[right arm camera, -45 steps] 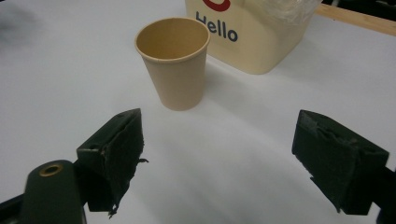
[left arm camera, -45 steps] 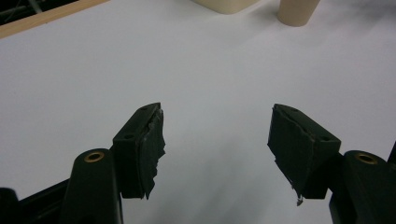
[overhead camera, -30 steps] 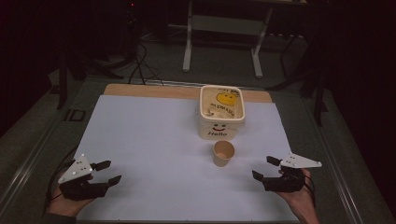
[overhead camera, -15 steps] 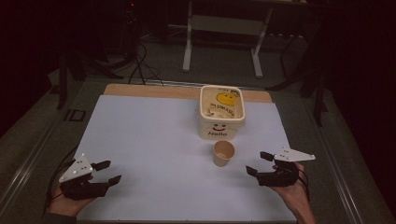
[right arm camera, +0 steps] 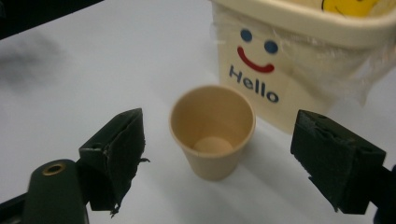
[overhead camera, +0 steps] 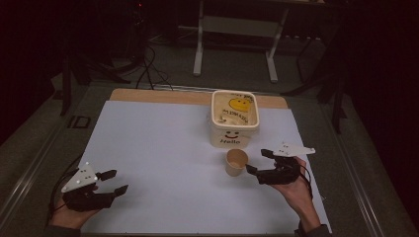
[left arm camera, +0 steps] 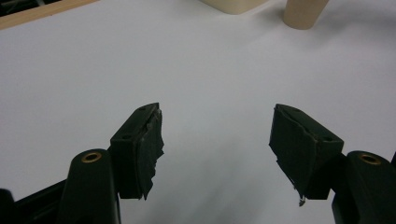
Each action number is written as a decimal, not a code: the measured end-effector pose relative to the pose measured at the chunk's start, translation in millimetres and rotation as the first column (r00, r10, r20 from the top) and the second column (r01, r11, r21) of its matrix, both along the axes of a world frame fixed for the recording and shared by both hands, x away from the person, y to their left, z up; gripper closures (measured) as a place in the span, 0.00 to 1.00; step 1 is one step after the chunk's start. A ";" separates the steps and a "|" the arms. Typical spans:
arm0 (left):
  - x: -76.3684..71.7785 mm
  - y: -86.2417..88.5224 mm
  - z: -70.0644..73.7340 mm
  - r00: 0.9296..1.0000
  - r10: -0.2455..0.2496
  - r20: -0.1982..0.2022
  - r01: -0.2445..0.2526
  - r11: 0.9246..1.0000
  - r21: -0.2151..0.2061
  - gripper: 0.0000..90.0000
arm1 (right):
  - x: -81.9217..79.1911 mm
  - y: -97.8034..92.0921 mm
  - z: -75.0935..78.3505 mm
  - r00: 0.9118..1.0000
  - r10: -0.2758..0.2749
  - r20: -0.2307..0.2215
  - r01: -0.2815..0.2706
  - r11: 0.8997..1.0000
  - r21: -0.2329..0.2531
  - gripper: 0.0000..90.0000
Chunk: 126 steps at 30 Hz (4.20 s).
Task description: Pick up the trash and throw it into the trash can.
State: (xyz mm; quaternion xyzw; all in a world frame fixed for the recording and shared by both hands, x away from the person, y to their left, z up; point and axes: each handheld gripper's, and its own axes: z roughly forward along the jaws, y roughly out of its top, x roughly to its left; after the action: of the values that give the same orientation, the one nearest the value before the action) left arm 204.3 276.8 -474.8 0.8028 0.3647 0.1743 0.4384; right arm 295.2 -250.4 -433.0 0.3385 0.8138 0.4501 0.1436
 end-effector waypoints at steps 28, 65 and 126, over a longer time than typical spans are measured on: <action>0.4 0.3 -0.4 1.000 -0.002 -0.008 0.002 1.000 -0.002 0.38 | 42.6 53.3 23.5 0.993 -0.011 -0.113 -0.008 0.987 -0.160 0.19; 1.7 -0.5 -2.4 0.999 -0.009 -0.032 0.009 1.000 0.001 0.38 | 75.1 89.6 33.6 0.913 -0.079 -0.400 -0.122 0.883 -0.453 0.13; 1.5 0.4 -2.4 0.999 -0.005 -0.034 0.005 1.000 0.004 0.38 | 92.6 104.8 -17.7 0.844 -0.139 -0.518 -0.208 0.805 -0.555 0.22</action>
State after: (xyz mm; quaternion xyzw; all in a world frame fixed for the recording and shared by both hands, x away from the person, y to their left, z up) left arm 205.8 277.2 -477.1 0.8073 0.3698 0.1602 0.4310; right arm 387.8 -145.6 -450.7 0.3728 0.9257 0.0638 0.0003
